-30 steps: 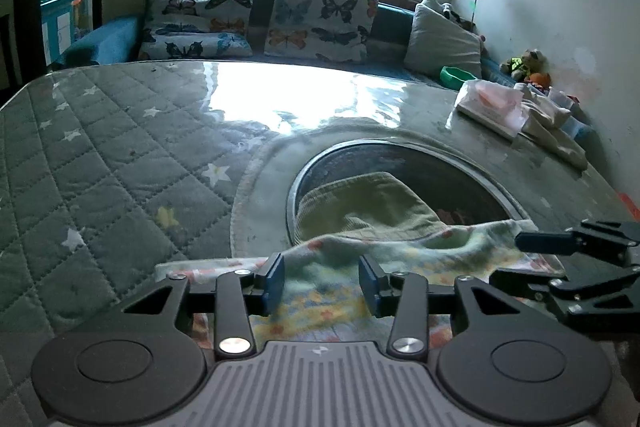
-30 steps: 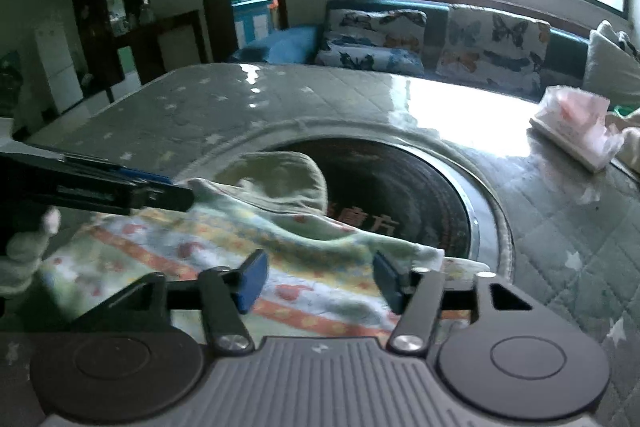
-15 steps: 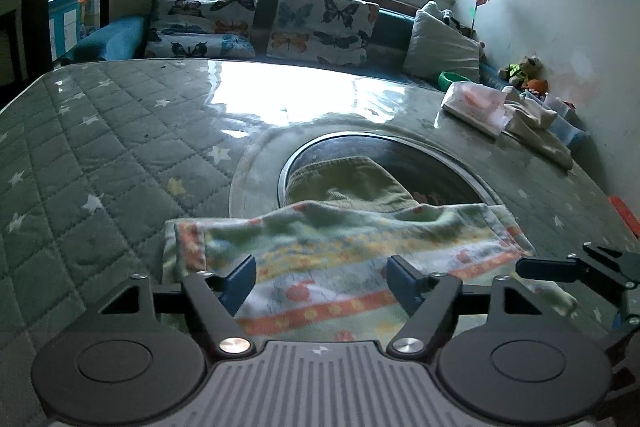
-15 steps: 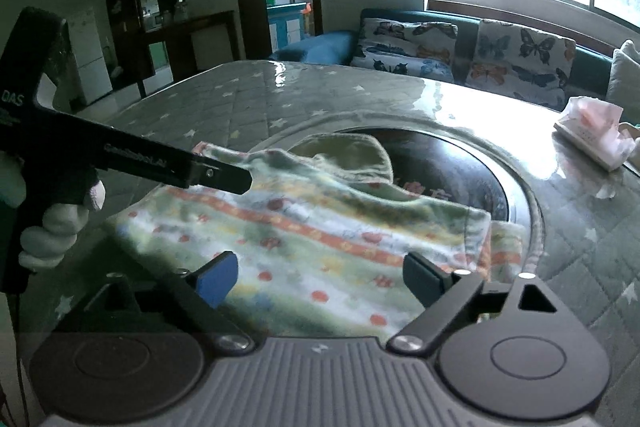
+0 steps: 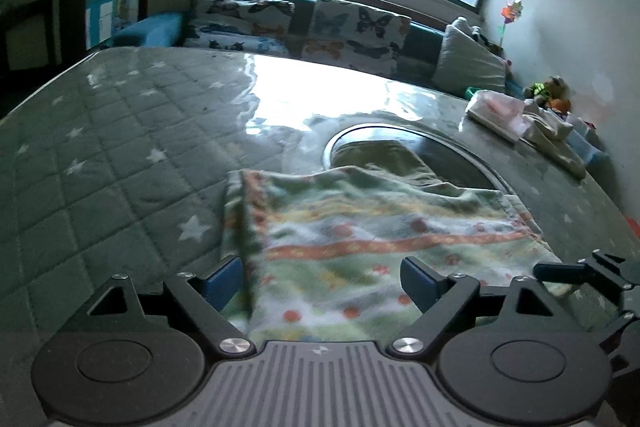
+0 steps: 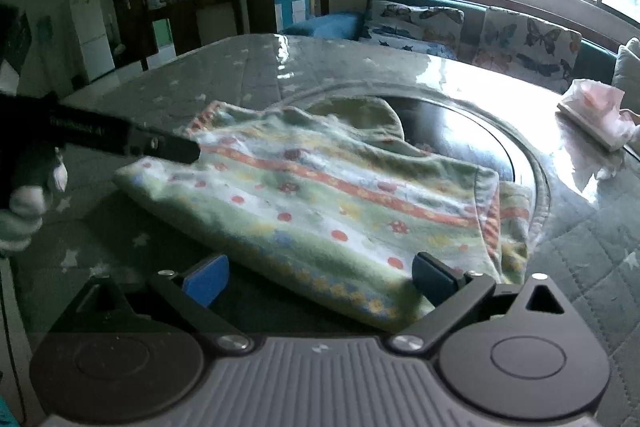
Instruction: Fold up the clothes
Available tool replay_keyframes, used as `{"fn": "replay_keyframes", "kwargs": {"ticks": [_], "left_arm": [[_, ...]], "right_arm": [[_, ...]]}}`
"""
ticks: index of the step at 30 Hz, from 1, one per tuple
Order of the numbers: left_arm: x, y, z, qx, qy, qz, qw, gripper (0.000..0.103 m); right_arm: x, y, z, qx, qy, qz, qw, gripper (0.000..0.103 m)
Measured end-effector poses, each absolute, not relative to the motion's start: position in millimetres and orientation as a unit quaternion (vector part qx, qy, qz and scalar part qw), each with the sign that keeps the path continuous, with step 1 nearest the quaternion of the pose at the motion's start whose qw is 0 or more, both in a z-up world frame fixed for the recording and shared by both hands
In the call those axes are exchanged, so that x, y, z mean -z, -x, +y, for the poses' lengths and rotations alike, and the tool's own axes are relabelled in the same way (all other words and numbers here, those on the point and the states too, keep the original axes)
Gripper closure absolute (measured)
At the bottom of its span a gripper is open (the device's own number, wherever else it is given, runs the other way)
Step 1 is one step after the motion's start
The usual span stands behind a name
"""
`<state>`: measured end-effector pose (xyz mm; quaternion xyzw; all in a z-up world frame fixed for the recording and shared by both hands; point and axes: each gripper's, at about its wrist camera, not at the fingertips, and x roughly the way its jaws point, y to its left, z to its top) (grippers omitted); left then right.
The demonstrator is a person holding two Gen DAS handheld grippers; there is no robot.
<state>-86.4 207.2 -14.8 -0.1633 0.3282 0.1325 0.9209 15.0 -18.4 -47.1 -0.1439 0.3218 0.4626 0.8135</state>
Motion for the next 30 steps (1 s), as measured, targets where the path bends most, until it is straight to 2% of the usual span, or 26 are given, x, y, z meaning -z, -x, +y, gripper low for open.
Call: {"fn": "replay_keyframes", "kwargs": {"ticks": [9, 16, 21, 30], "left_arm": [[20.8, 96.7, 218.2, -0.156, 0.193, 0.341, 0.907, 0.01], [25.0, 97.1, 218.9, -0.16, 0.198, 0.35, 0.902, 0.007], [25.5, 96.9, 219.1, -0.158, 0.201, 0.353, 0.9, 0.0], [24.9, 95.7, 222.3, -0.157, 0.212, 0.356, 0.896, 0.0]], "right_arm": [[38.1, -13.2, 3.7, -0.463, 0.125, 0.299, 0.825, 0.002], [54.4, -24.3, 12.1, -0.444, 0.121, 0.325, 0.827, 0.001], [62.7, -20.4, 9.5, -0.441, 0.121, 0.321, 0.829, 0.0], [65.5, -21.1, 5.5, -0.446, 0.108, 0.321, 0.829, 0.0]]}}
